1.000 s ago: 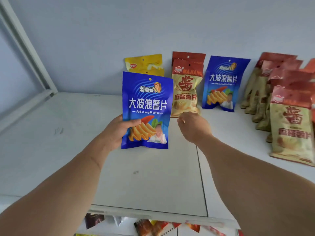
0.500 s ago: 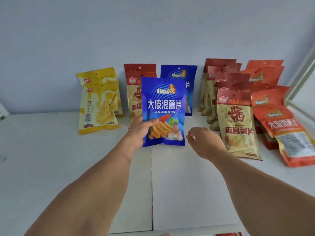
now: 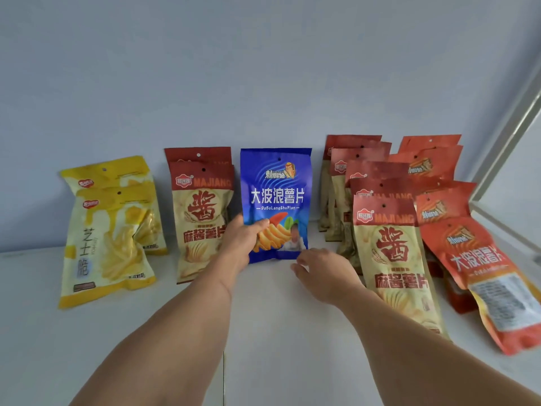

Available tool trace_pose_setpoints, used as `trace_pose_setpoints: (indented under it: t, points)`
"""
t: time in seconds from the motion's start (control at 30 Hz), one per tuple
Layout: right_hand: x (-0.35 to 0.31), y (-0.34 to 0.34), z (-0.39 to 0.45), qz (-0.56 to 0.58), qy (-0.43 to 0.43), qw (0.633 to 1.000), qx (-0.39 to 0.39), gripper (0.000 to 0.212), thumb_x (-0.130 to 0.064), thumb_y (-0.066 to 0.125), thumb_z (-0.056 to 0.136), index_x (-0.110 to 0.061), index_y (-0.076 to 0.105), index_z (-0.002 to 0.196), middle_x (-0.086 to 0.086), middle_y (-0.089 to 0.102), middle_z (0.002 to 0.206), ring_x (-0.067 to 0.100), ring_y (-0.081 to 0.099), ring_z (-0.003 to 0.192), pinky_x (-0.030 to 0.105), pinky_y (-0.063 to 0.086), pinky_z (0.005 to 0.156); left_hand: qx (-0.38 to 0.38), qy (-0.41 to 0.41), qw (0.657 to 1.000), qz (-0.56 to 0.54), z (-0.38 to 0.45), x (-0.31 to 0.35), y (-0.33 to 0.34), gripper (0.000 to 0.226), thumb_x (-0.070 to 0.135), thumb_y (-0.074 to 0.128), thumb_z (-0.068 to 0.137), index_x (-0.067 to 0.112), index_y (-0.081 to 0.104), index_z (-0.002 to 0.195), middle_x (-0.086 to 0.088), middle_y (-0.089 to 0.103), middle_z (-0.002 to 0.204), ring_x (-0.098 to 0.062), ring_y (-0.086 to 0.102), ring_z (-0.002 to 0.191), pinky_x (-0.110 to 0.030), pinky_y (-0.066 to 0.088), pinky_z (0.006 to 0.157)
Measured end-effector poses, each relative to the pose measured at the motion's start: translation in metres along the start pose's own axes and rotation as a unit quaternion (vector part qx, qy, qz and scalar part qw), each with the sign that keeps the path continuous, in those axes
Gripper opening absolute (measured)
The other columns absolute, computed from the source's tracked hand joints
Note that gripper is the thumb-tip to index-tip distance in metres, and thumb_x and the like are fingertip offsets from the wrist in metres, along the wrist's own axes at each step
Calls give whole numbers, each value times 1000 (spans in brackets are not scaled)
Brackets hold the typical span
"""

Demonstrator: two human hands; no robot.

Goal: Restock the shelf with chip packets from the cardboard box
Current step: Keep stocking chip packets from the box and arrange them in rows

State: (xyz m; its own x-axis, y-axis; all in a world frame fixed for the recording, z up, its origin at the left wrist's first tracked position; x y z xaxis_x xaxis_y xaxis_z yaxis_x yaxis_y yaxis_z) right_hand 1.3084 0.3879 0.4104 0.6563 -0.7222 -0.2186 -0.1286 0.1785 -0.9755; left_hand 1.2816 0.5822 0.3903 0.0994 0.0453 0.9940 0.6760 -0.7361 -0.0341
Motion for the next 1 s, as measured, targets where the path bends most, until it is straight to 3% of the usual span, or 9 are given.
trace_pose_setpoints:
  t: [0.1,0.2,0.43,0.5,0.57,0.63,0.77,0.9,1.0]
  points:
    - [2,11,9,-3,7,1000,-29,27,-48,44,101,-27,59,92,-2,65,97,16,60,83,31,51,66,12,-1,1000,4,9,-5,3,12,21,75,90,20,68,99,-2,75,92,-19,73,84,-32,58,72]
    - [4,19,15,-7,12,999,-34,27,-46,44,101,-27,52,84,0,64,95,18,59,82,29,47,67,19,3,1000,20,16,-8,7,13,22,73,91,21,68,102,-2,76,97,-20,73,87,-36,60,78]
    - [3,23,27,-2,7,999,-38,31,-46,42,102,-23,64,104,0,65,103,17,62,92,32,54,78,75,39,992,91,19,1,15,41,26,78,87,14,56,120,-4,71,112,-18,69,90,-24,52,64]
    - [1,24,28,-16,4,999,-51,34,-46,42,102,-22,64,111,2,66,110,19,62,100,32,52,79,82,33,988,127,10,7,20,66,33,79,85,11,44,137,-3,63,125,-21,65,105,-29,56,75]
    - [-1,25,26,-32,4,996,-78,38,-46,41,103,-22,61,124,3,65,120,21,60,110,33,50,83,115,46,976,176,-2,18,19,88,40,78,85,9,30,151,-8,50,143,-26,55,128,-41,54,97]
    - [-4,24,19,-40,1,994,-99,41,-46,42,103,-21,56,132,4,63,128,24,58,118,36,50,89,132,89,960,231,-26,39,22,73,38,72,90,8,37,147,-10,49,142,-26,52,130,-35,49,100]
    - [-18,12,-22,-72,-43,994,-71,41,-41,40,104,-19,54,135,6,58,133,27,55,123,37,47,93,114,156,873,448,-113,65,25,31,31,50,101,15,61,125,-8,64,125,-28,62,112,-36,46,81]
    - [-39,1,-102,-105,-127,985,-41,37,-35,36,105,-16,56,130,8,58,129,28,54,119,36,44,91,117,167,732,650,-229,27,-6,28,28,40,103,16,64,111,-5,66,112,-27,63,100,-35,39,72]
    - [-56,5,-167,-104,-178,978,-32,35,-33,35,105,-17,57,128,6,59,124,27,55,114,36,44,89,103,134,668,725,-312,-19,-38,30,25,37,104,17,63,117,-3,64,116,-25,61,103,-34,40,76]
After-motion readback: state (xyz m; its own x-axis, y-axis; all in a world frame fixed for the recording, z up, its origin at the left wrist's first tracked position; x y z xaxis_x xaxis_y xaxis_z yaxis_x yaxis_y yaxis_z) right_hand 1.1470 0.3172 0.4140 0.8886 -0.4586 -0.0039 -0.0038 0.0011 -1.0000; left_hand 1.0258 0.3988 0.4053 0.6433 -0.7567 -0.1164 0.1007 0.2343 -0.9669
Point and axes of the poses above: each hand's wrist, its own z-axis towards the middle knuckle, its own y-axis out of the palm, x = y × z, the point moved 10 cm from there along z, towards the middle knuckle
